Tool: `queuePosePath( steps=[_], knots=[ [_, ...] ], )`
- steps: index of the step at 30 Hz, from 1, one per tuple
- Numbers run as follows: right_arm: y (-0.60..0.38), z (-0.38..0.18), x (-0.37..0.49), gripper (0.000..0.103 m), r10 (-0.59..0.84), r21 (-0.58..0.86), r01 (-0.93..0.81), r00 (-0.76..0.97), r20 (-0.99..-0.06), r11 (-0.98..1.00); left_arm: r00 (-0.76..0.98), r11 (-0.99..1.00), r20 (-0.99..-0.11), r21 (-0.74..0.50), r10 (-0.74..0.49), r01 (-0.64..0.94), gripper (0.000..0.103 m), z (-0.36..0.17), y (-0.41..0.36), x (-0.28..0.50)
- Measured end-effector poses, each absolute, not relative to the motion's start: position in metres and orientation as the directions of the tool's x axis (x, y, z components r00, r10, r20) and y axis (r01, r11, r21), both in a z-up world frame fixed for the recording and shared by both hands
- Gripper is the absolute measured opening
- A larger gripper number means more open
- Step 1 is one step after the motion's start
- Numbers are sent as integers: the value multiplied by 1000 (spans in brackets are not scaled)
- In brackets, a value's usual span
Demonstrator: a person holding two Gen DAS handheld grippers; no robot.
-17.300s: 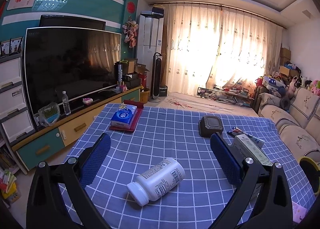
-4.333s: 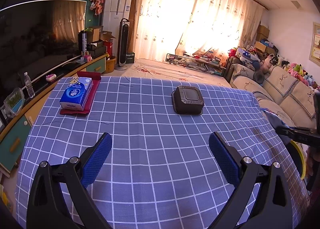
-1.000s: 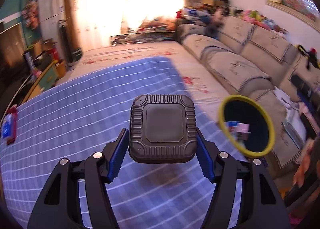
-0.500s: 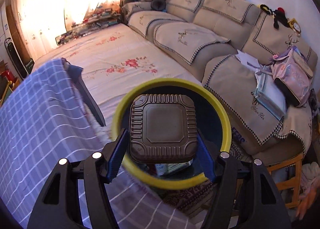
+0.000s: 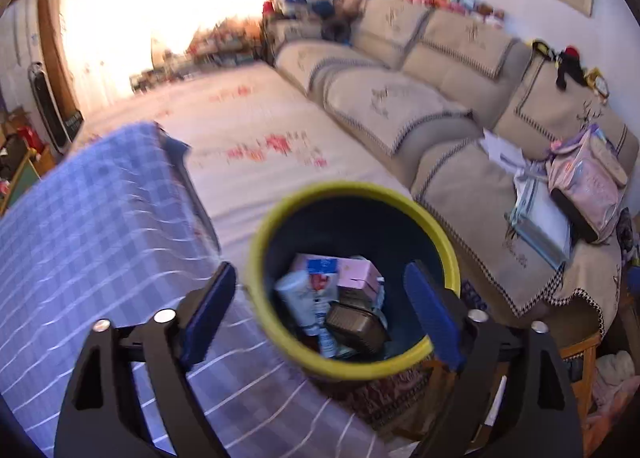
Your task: Collect trash
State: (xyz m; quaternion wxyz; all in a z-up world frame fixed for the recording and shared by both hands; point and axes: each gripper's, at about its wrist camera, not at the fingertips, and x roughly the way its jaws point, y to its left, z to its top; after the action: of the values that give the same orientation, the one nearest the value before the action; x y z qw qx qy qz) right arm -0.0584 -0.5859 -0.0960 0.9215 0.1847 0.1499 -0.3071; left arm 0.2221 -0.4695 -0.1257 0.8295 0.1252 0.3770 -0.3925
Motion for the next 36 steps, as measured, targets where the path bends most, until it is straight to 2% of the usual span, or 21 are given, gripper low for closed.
queuePosePath(
  steps=[2, 8, 11, 14, 17, 21, 27, 36],
  knots=[
    [-572, -95, -52, 86, -471, 243, 583, 790, -394, 775, 462, 685, -674, -90, -576, 723, 98, -106, -423, 210],
    [-523, -93, -31, 89, -345, 211, 455, 845, -409, 865, 601, 803, -600, -123, -528, 583, 98, -76, -277, 176],
    [-497, -90, -25, 95, -292, 194, 396, 864, -411, 897, 678, 858, -567, -105, -467, 503, 98, -68, -209, 149],
    [-476, -84, -23, 96, -258, 170, 356, 869, -421, 919, 778, 913, -511, -34, -366, 407, 98, -55, -152, 117],
    [-459, -74, -25, 96, -239, 146, 328, 872, -427, 933, 836, 947, -462, -28, -297, 321, 98, -40, -102, 87],
    [-436, -61, -35, 96, -220, 124, 292, 887, -405, 948, 884, 972, -411, -32, -224, 232, 98, -25, -56, 54],
    [-415, -49, -53, 96, -187, 103, 251, 890, -416, 963, 916, 984, -359, -67, -176, 162, 98, -16, -18, 11],
    [-412, -37, -70, 96, -200, 99, 258, 896, -396, 961, 913, 984, -367, -71, -180, 166, 98, -28, -18, -16]
  ],
)
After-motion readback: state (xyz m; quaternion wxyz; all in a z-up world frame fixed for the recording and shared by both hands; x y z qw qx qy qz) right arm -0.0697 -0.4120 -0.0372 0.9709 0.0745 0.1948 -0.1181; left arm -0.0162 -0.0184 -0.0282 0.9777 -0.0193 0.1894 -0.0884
